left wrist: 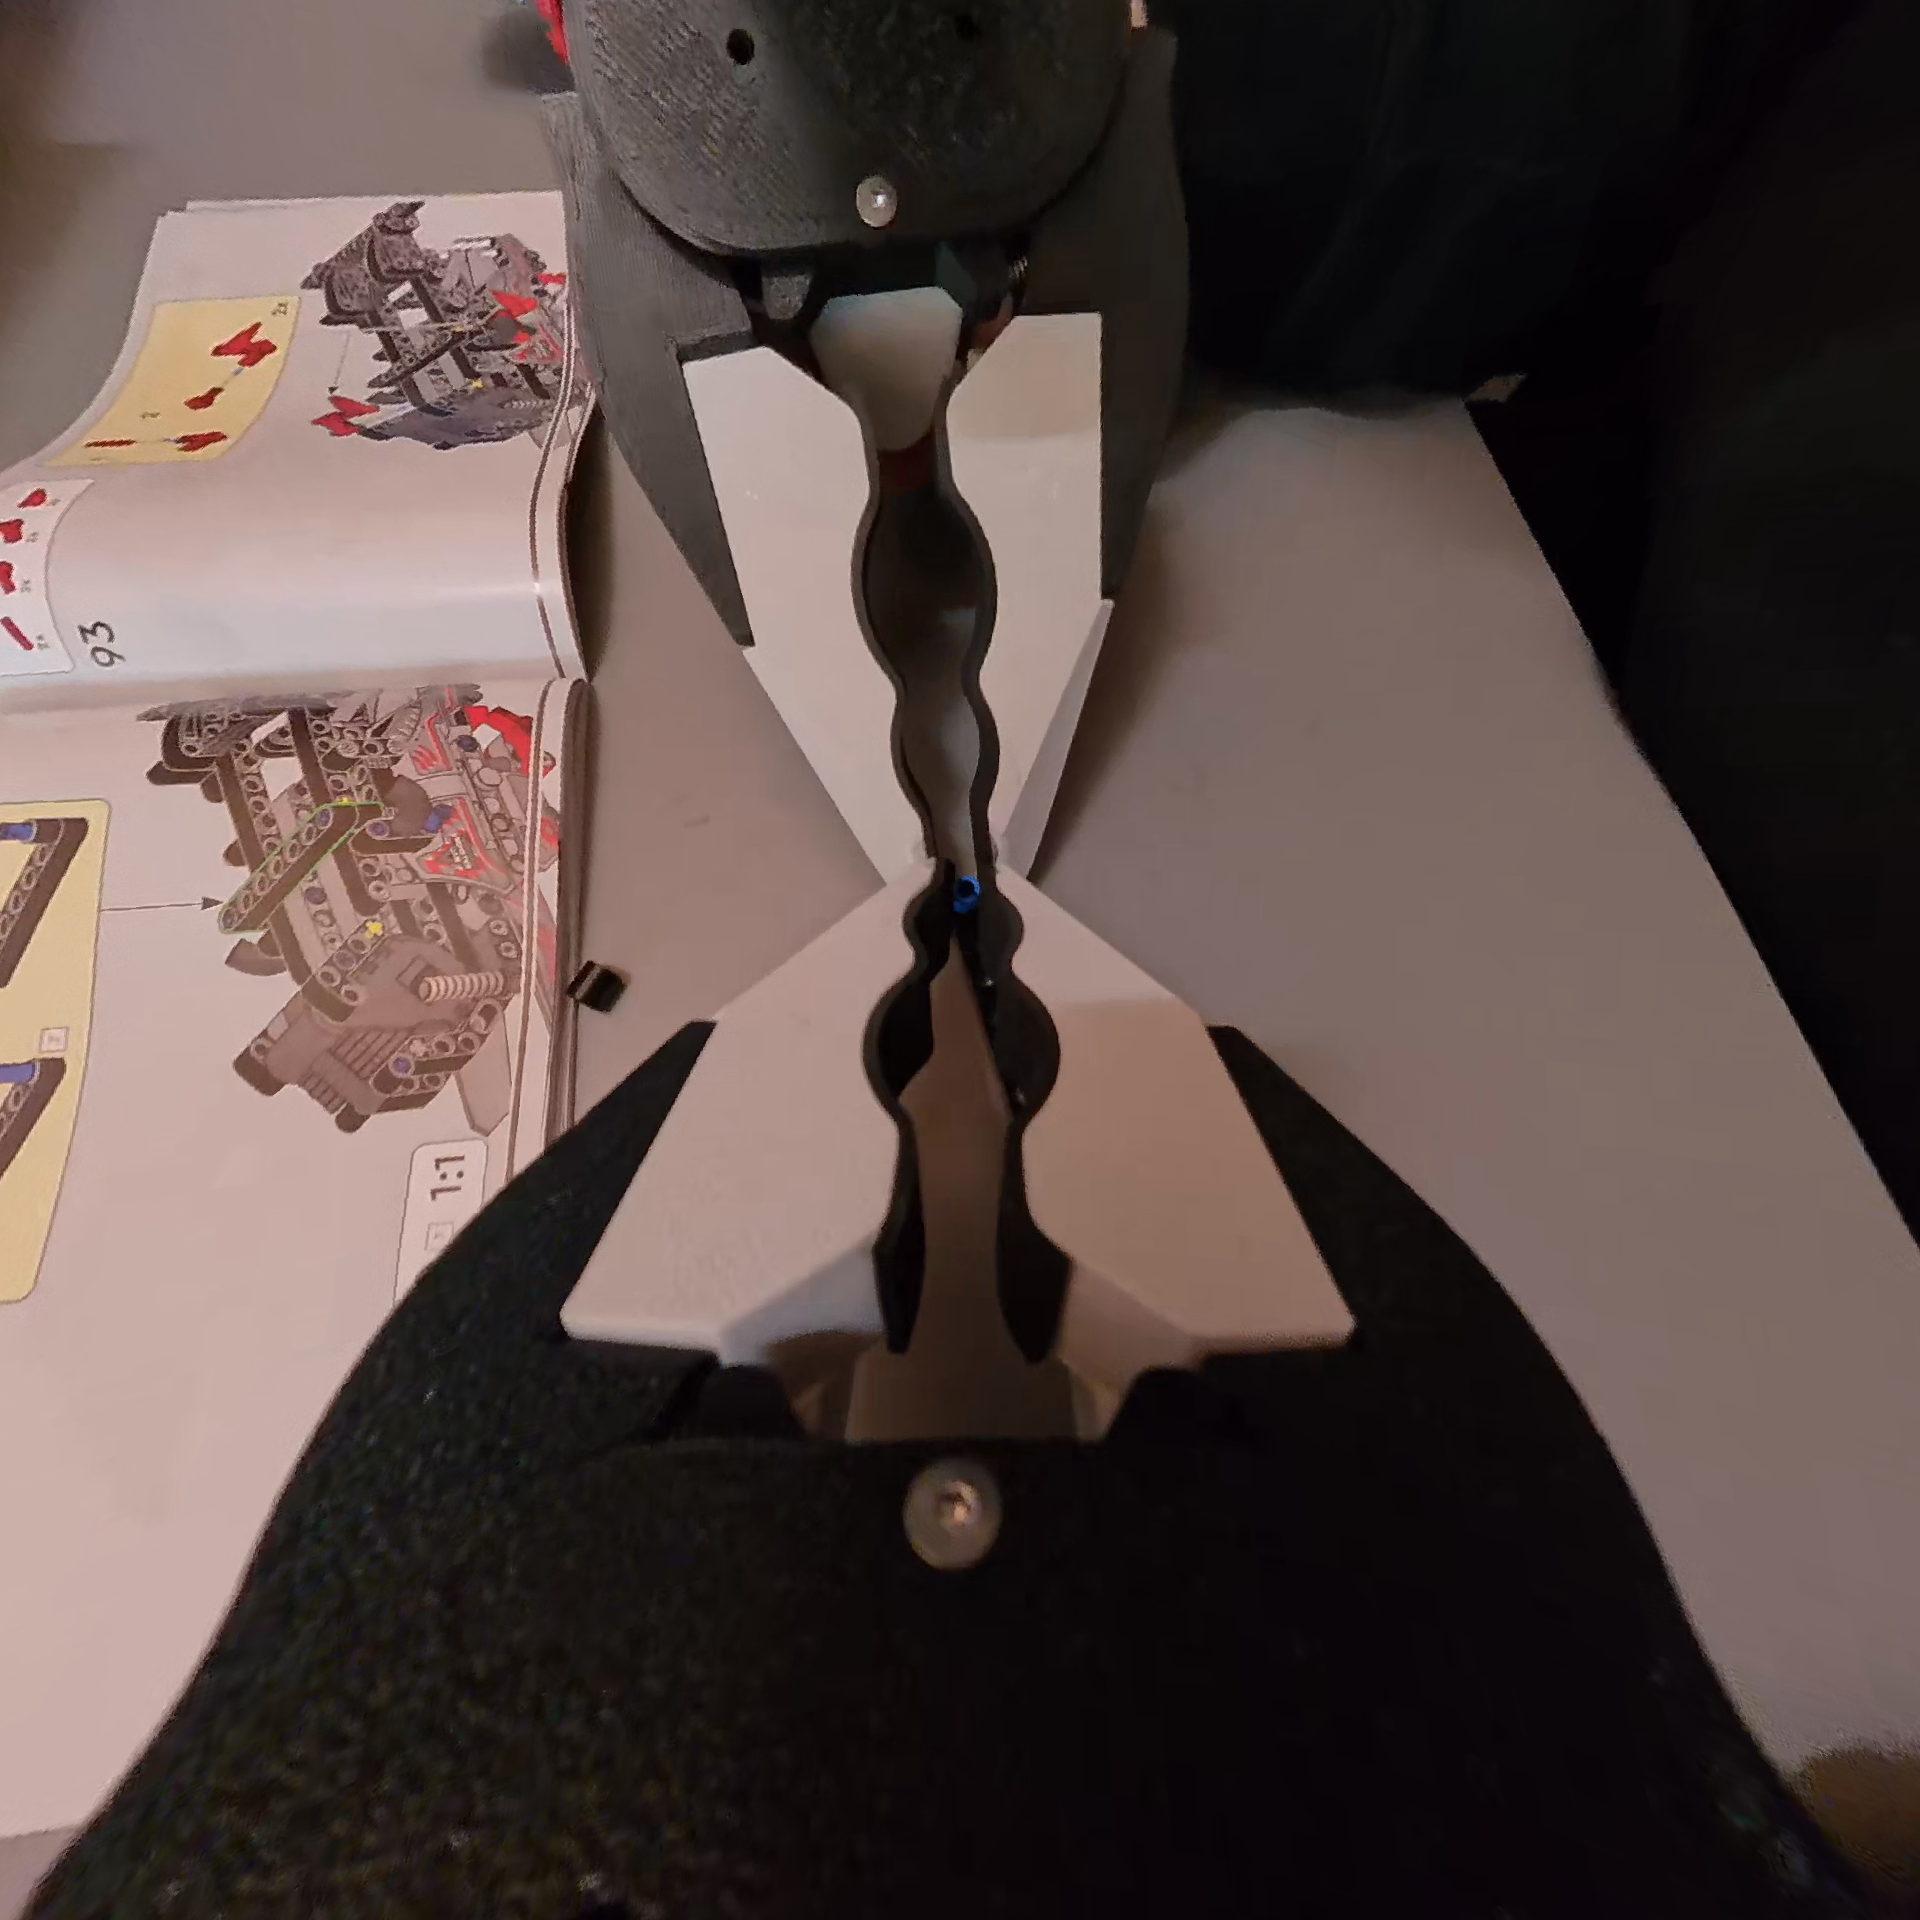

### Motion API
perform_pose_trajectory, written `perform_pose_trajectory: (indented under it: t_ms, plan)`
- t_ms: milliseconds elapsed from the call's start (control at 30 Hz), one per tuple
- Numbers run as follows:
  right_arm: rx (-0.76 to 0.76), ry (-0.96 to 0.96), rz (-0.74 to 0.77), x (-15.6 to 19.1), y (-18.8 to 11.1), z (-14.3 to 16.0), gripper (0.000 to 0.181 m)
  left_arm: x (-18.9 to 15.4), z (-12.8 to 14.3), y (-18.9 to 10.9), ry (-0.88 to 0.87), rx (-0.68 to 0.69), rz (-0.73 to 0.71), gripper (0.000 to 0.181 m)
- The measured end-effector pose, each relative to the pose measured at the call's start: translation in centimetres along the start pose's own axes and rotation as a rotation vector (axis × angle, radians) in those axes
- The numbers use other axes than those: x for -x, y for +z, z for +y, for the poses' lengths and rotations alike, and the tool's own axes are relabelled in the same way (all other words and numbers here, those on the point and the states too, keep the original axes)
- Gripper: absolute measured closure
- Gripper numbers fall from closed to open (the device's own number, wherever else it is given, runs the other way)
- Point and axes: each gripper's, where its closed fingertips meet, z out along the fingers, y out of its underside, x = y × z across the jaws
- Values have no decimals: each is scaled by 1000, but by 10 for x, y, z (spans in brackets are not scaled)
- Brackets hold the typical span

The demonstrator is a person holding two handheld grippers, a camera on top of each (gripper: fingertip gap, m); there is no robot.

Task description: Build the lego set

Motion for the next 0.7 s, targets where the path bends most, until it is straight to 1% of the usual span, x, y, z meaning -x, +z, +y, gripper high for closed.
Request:
perform_pose_trajectory:
  t_ms: [33,333,400,567,700]
  plan:
    - [0,-3,2,0,0,0,174,0,0,0,5,-10,6,179]
    - [-1,-11,7,0,0,0,174,0,1,0,5,-7,38,179]
    - [0,-8,4,0,0,0,174,0,0,0,11,22,27,179]
    - [0,0,-1,0,0,0,174,1,2,1,46,153,-17,179]
    - [0,-1,0,0,0,0,174,1,2,1,22,159,-20,179]
